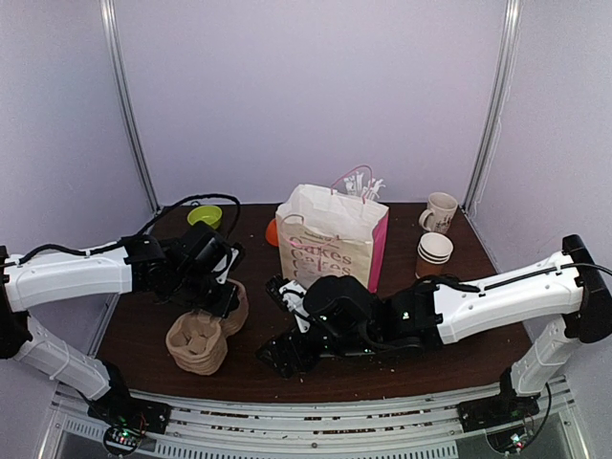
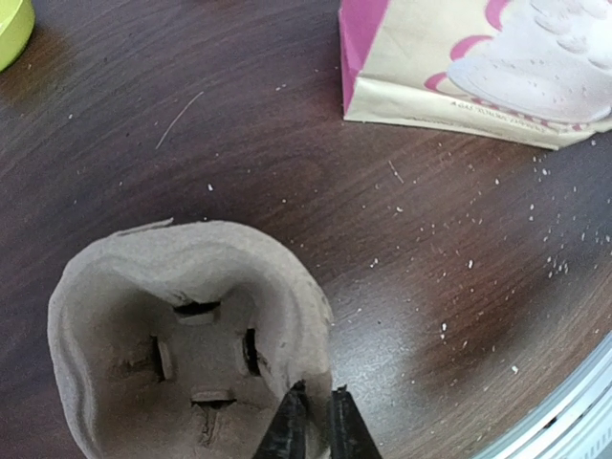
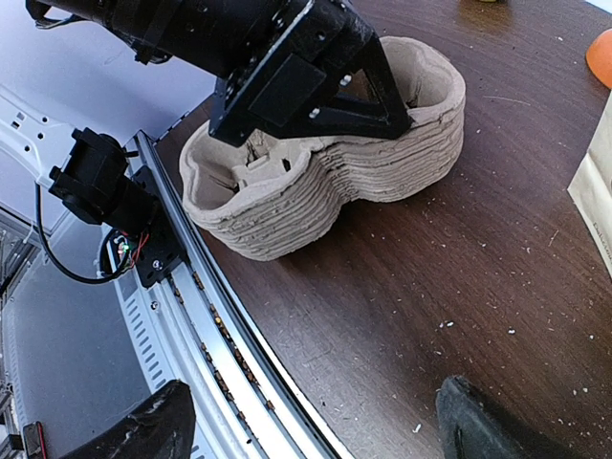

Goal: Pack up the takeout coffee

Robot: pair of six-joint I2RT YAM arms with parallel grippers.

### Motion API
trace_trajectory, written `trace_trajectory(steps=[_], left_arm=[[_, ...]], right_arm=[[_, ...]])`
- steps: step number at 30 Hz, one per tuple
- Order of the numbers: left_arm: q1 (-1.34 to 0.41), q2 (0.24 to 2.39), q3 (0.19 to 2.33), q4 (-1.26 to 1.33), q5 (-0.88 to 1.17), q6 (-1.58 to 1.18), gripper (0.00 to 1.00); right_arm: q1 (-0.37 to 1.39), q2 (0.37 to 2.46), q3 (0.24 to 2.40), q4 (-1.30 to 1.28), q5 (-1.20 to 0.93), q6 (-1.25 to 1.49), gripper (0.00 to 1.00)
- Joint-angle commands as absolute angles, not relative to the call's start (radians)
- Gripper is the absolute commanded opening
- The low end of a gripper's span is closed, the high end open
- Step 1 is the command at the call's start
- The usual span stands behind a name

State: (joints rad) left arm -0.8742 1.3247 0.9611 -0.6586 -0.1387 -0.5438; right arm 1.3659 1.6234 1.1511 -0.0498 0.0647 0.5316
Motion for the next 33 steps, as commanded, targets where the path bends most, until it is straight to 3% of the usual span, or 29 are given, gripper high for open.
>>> trace_trajectory(steps=[1, 5, 31, 32, 33], left_arm=[[-0.874, 1.316, 0.963, -0.626, -0.130, -0.528, 0.08], [-0.874, 1.295, 0.971, -0.626, -0.135, -0.526, 0.00], [-0.874, 1.142, 1.068, -0.736, -0.118, -0.538, 0.00], [-0.874, 1.146, 1.075, -0.763, -0.124, -0.536, 0.09], [-0.874, 1.146, 1.078, -0.788, -0.129, -0.535, 0.27]], right_arm=[[1.369, 1.605, 1.158, -0.044, 0.088, 0.541, 0.90], [1.367, 1.611, 1.163, -0.032, 0.090, 0.547, 0.90], [1.367, 1.645, 1.202, 0.000, 0.108, 0.610, 0.90], [1.367, 1.645, 1.206, -0.005, 0.110, 0.611, 0.90], [1.367, 1.645, 1.208, -0.011, 0.113, 0.611, 0.90]])
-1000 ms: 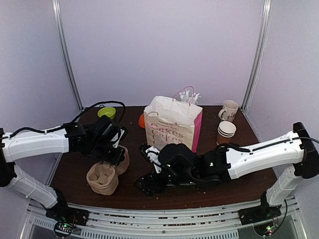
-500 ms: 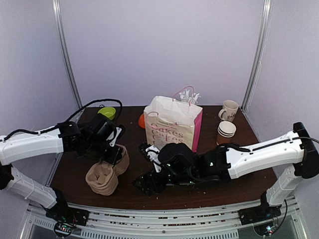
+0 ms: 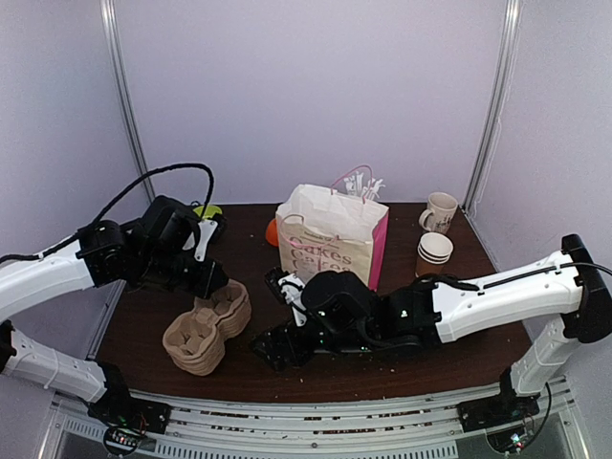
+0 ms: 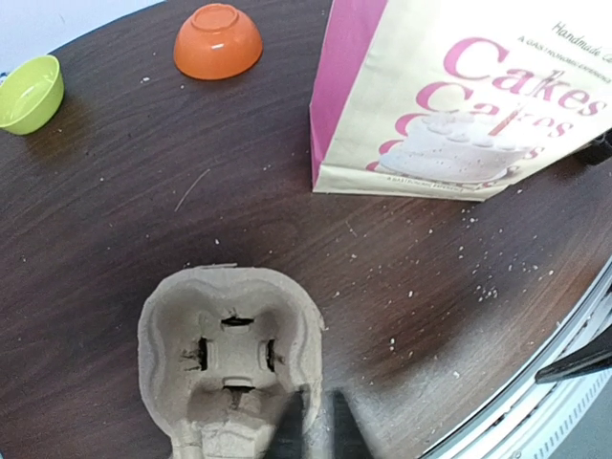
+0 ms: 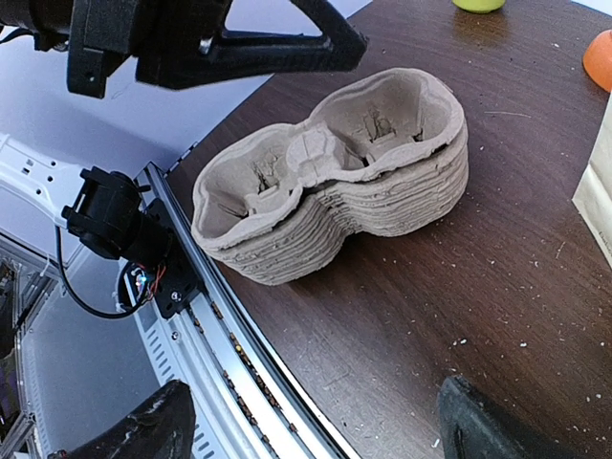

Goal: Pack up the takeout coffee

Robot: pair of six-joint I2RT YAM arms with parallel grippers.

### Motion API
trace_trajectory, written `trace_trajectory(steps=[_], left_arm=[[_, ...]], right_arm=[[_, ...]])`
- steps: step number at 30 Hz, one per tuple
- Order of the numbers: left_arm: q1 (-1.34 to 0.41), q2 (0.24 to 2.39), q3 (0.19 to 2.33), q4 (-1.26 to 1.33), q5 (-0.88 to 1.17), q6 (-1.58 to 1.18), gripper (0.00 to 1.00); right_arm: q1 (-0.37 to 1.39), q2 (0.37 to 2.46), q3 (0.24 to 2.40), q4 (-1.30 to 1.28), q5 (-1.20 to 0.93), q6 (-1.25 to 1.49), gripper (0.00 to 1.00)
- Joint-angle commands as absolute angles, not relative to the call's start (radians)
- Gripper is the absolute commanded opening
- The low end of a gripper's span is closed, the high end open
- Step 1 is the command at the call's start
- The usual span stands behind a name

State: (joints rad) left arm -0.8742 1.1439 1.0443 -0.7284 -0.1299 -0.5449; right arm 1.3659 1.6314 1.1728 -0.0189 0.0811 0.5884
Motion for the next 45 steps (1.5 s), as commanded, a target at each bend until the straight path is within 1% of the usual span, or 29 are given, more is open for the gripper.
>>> trace_trajectory(steps=[1, 2, 3, 5, 9, 13, 20, 23, 26, 34, 37, 40, 45], left_arm=[[-0.874, 1.142, 1.075, -0.811, -0.129, -0.534, 0.39], [-0.874, 1.134, 1.067, -0.831, -0.126, -0.536, 0.48], [-0.874, 1.123, 1.057, -0.851, -0.124, -0.543, 0.53], [-0.874, 1.102, 1.034, -0.887, -0.118, -0.558, 0.58], [-0.878, 1.053, 0.987, -0.932, -0.108, -0.600, 0.61], [-0.899, 1.029, 0.960, -0.956, -0.108, -0.632, 0.68], [-0.995, 1.055, 0.961, -1.001, -0.137, -0.682, 0.68], [-1.023, 1.056, 0.947, -1.005, -0.137, -0.697, 0.65], [-1.052, 1.065, 0.931, -1.005, -0.139, -0.709, 0.59], [-1.084, 1.107, 0.904, -1.004, -0.163, -0.710, 0.52], [-1.085, 1.121, 0.898, -0.995, -0.170, -0.702, 0.45], [-1.086, 1.128, 0.892, -0.982, -0.171, -0.695, 0.35], [-1.086, 1.130, 0.898, -0.982, -0.176, -0.693, 0.24]], right_arm=[[1.368, 1.645, 1.209, -0.018, 0.117, 0.609, 0.90], [1.368, 1.644, 1.208, -0.024, 0.120, 0.608, 0.90], [1.367, 1.641, 1.207, -0.029, 0.126, 0.605, 0.90], [1.367, 1.638, 1.201, -0.039, 0.138, 0.603, 0.90], [1.367, 1.641, 1.190, -0.038, 0.139, 0.607, 0.90], [1.364, 1.646, 1.193, -0.043, 0.135, 0.609, 0.90], [1.351, 1.661, 1.197, -0.038, 0.129, 0.652, 0.90], [1.343, 1.677, 1.209, -0.022, 0.113, 0.677, 0.90], [1.341, 1.691, 1.228, -0.023, 0.107, 0.680, 0.90], [1.340, 1.690, 1.230, -0.024, 0.107, 0.684, 0.90], [1.339, 1.682, 1.220, -0.022, 0.107, 0.688, 0.90], [1.338, 1.676, 1.212, -0.020, 0.110, 0.690, 0.90], [1.336, 1.672, 1.205, -0.018, 0.110, 0.690, 0.90]])
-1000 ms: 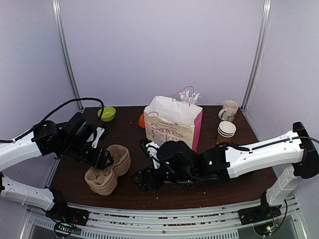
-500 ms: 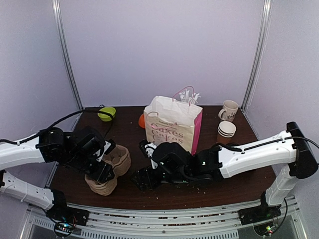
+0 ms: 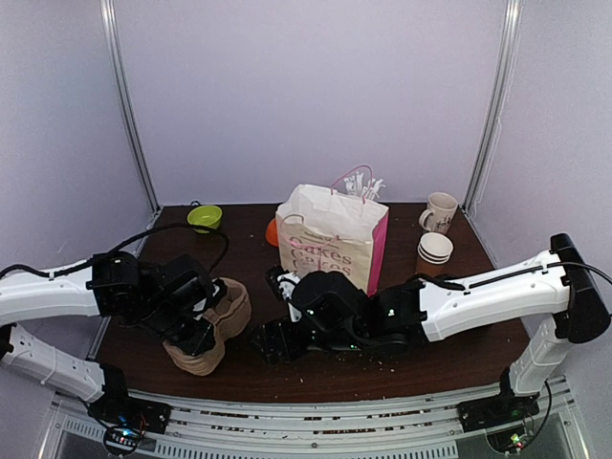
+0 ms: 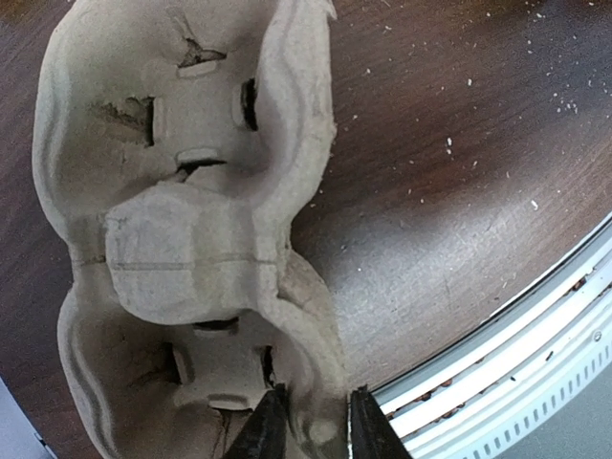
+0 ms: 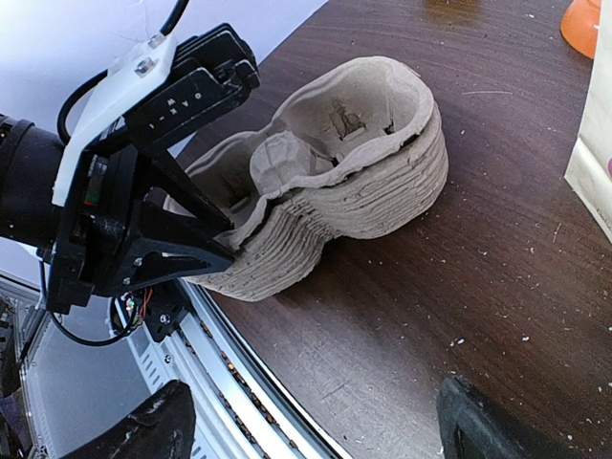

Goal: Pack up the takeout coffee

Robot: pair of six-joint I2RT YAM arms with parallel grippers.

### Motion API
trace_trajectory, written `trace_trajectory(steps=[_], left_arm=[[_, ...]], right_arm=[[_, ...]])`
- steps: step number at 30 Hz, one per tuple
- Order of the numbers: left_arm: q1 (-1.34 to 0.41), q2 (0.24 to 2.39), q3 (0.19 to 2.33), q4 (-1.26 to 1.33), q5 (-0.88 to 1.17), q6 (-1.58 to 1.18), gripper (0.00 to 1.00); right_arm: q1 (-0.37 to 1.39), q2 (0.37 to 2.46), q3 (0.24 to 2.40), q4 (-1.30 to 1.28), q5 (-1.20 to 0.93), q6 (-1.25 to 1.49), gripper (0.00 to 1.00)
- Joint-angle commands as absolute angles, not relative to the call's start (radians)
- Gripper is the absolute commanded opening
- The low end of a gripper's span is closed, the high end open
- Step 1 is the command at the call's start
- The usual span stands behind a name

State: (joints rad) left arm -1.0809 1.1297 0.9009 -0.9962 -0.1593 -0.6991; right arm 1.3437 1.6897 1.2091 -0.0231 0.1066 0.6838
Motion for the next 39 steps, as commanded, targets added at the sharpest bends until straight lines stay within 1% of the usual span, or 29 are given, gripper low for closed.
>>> trace_trajectory(steps=[1, 6, 14, 23, 28, 35, 39], left_arm=[[-1.086, 1.128, 0.901, -0.982, -0.177, -0.692, 0.22], [-1.086, 1.119, 0.917, -0.990, -0.177, -0.692, 0.12], [-1.086, 1.108, 0.989, -1.038, -0.205, -0.691, 0.00], [-1.086, 1.100, 1.060, -1.077, -0.226, -0.689, 0.00], [-1.086, 1.107, 1.053, -1.053, -0.207, -0.680, 0.00], [-1.086, 1.099, 1.004, -0.992, -0.174, -0.682, 0.00], [-1.086, 1.094, 0.982, -0.963, -0.166, -0.686, 0.00]], right_arm=[[1.336, 1.672, 1.206, -0.017, 0.110, 0.691, 0.90], [1.336, 1.675, 1.207, -0.012, 0.106, 0.691, 0.90], [1.336, 1.689, 1.208, -0.008, 0.095, 0.694, 0.90], [1.334, 1.702, 1.205, 0.002, 0.092, 0.700, 0.90], [1.330, 1.744, 1.233, 0.018, 0.068, 0.707, 0.89], [1.256, 1.823, 1.241, 0.159, -0.037, 0.864, 0.90], [1.247, 1.863, 1.262, 0.239, -0.088, 0.935, 0.91]])
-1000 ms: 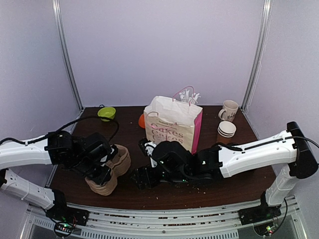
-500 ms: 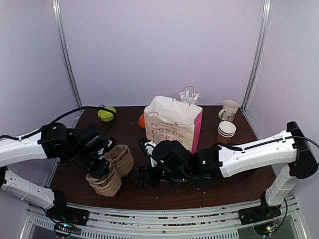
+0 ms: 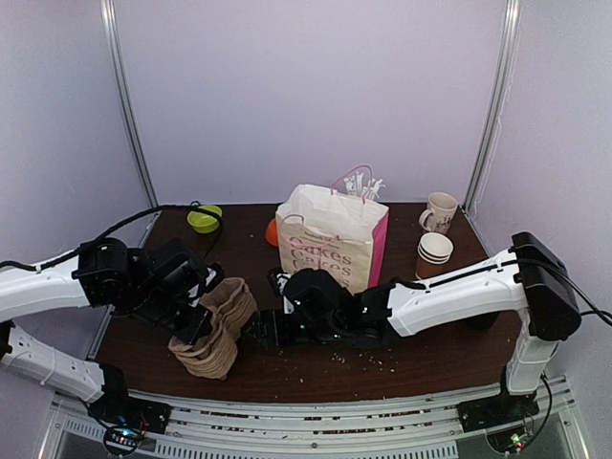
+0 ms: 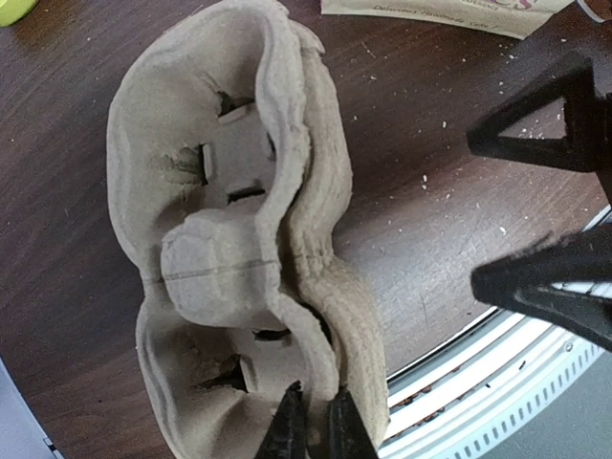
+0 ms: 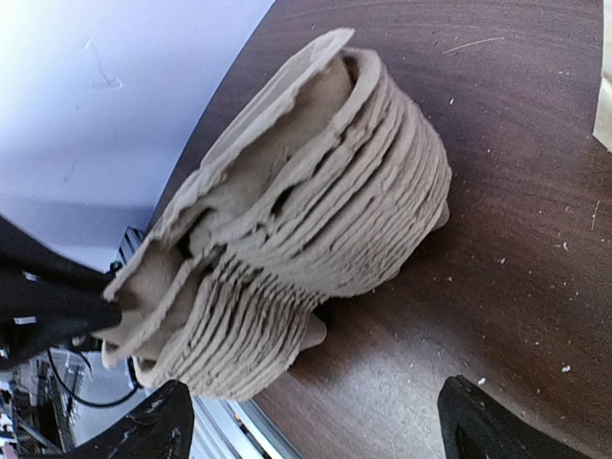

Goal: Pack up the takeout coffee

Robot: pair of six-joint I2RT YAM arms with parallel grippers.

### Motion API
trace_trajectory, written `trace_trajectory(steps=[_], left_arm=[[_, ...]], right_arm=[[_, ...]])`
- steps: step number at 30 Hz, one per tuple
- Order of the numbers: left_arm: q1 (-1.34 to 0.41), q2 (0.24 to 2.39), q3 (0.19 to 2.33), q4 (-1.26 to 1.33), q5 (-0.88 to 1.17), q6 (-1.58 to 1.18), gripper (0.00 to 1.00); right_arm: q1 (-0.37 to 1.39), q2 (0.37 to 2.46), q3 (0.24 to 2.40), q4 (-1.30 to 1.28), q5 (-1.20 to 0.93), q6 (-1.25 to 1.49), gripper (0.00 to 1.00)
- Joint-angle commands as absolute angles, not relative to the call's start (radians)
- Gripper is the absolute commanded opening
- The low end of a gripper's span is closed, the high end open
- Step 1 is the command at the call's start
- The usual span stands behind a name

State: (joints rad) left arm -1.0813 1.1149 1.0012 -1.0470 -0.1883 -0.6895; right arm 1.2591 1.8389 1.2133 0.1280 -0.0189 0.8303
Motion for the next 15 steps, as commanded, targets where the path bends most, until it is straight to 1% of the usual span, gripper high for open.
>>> trace_trajectory(steps=[1, 10, 13, 15], left_arm=[[-1.086, 1.094, 0.978, -0.958, -0.167, -0.686, 0.00], [-1.087, 1.088, 0.957, -0.916, -0.162, -0.685, 0.00], [-1.086, 1.083, 0.951, -0.911, -0.167, -0.691, 0.00], [-1.086, 1.078, 0.947, -0.910, -0.168, -0.694, 0.00]], right_arm=[[1.247, 1.874, 1.272, 0.248, -0.097, 0.949, 0.91], [1.246, 1.944, 1.303, 0.313, -0.150, 1.091, 0.91], [1.246, 1.962, 1.304, 0.309, -0.155, 1.125, 0.90], [1.246, 1.964, 1.299, 0.309, -0.155, 1.139, 0.87]])
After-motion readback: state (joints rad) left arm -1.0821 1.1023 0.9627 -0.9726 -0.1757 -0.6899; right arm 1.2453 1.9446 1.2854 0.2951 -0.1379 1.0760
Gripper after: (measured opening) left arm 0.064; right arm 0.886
